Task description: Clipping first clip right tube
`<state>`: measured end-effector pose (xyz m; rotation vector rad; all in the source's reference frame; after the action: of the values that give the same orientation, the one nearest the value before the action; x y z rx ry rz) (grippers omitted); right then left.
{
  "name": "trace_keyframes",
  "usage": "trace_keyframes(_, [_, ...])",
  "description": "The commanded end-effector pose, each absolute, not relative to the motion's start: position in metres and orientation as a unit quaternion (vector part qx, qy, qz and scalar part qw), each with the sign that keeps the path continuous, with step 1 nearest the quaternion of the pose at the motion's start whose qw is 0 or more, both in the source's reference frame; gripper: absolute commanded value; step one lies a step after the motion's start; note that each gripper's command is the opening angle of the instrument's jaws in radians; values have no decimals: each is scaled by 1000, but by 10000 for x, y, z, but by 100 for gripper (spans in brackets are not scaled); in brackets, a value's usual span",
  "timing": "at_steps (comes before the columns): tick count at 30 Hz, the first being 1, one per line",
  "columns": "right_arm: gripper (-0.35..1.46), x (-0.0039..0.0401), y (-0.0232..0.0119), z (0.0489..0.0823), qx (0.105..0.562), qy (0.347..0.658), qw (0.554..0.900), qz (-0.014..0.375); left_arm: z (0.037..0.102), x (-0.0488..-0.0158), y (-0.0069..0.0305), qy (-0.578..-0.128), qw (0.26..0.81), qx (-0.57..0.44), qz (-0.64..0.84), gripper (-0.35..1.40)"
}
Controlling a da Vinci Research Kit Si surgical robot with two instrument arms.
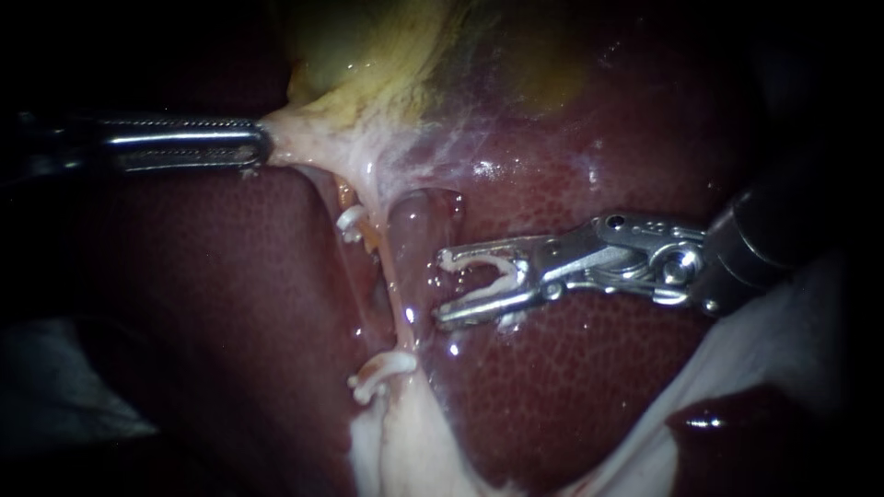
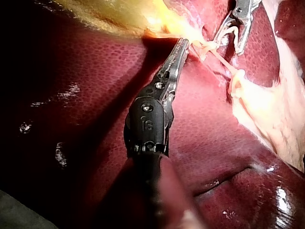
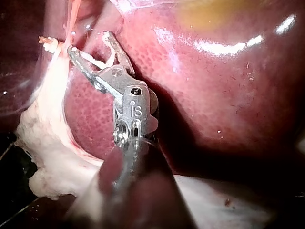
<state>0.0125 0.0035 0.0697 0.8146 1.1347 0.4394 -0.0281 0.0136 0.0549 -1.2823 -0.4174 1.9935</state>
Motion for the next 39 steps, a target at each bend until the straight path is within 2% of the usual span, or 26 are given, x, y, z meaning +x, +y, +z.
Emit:
trace_keyframes(1, [49,126,34,692,374,518,742,199,549,-281,136,-162,359,-497,773,-35])
trace_keyframes(14, [49,138,24,663,386,522,736,191,551,-282,136,-161,359,-497,773,-35])
trace_keyframes(39, [49,173,13,681,386,517,737,199,549,-283,134,-161,360,-497,773,-35])
